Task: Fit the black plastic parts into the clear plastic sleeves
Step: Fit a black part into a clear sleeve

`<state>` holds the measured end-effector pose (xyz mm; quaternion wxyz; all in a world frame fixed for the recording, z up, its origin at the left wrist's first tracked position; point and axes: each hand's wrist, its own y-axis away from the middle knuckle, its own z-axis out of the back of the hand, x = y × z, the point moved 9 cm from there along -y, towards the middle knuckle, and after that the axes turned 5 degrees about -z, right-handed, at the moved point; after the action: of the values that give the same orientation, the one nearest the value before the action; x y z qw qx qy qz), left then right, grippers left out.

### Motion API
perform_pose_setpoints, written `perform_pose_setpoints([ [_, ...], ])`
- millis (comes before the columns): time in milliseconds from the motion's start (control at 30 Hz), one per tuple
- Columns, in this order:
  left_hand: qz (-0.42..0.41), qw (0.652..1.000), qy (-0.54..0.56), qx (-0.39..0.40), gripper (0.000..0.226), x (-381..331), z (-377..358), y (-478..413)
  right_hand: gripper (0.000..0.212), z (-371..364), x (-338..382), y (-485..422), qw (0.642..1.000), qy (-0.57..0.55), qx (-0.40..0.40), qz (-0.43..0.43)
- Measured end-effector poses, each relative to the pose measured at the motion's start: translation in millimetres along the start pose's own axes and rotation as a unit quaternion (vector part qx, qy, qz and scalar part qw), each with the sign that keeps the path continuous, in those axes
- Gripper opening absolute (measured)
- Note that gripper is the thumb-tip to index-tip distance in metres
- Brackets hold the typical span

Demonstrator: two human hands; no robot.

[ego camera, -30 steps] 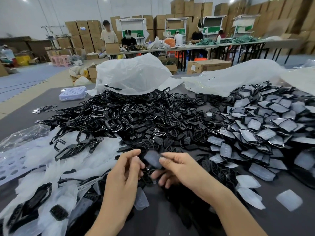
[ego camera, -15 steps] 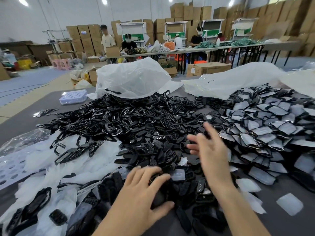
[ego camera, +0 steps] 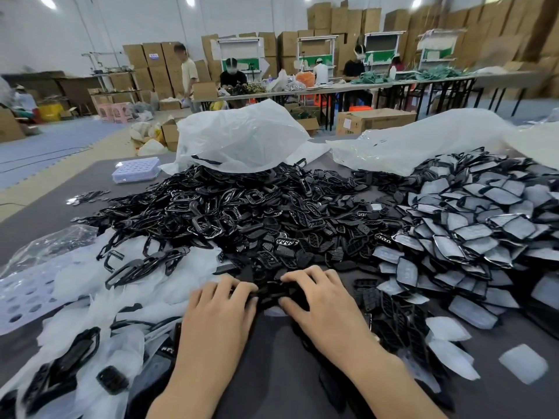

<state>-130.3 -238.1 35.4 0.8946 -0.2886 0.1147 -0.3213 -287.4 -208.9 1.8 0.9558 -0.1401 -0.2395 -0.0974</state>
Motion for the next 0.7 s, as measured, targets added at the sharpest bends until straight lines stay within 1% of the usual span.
perform_pose_setpoints([
  [100,0.021,0.999,0.039,-0.008,0.015,1,4,0,0.023,6,0,0,0.999,-0.032,-0.026,-0.012],
  [167,0.073,0.992,0.106,-0.018,0.010,9,7,1,0.020,10,0,0,0.998,-0.032,-0.045,-0.018],
  [233,0.137,0.970,0.198,-0.037,0.006,22,9,6,0.026,15,0,1,0.997,-0.036,-0.064,-0.029],
  [300,0.181,0.943,0.275,-0.054,0.008,32,8,11,0.037,22,4,-1,0.995,-0.011,-0.091,-0.030],
  [333,0.194,0.933,0.295,-0.069,0.012,35,9,13,0.039,26,8,-5,0.994,-0.002,-0.106,-0.031],
  [400,0.211,0.919,0.317,-0.101,0.021,40,13,14,0.036,32,21,-23,0.992,-0.020,-0.120,-0.034],
  [467,0.215,0.911,0.331,-0.123,0.020,41,18,14,0.031,28,37,-51,0.990,-0.082,-0.100,-0.046],
  [533,0.219,0.908,0.338,-0.119,0.014,42,16,14,0.029,19,54,-84,0.986,-0.133,-0.068,-0.067],
  [633,0.232,0.896,0.363,-0.108,0.005,47,9,15,0.035,-4,74,-123,0.986,-0.135,-0.017,-0.099],
  [700,0.240,0.885,0.383,-0.114,0.005,48,8,16,0.041,-21,79,-139,0.988,-0.099,0.008,-0.115],
])
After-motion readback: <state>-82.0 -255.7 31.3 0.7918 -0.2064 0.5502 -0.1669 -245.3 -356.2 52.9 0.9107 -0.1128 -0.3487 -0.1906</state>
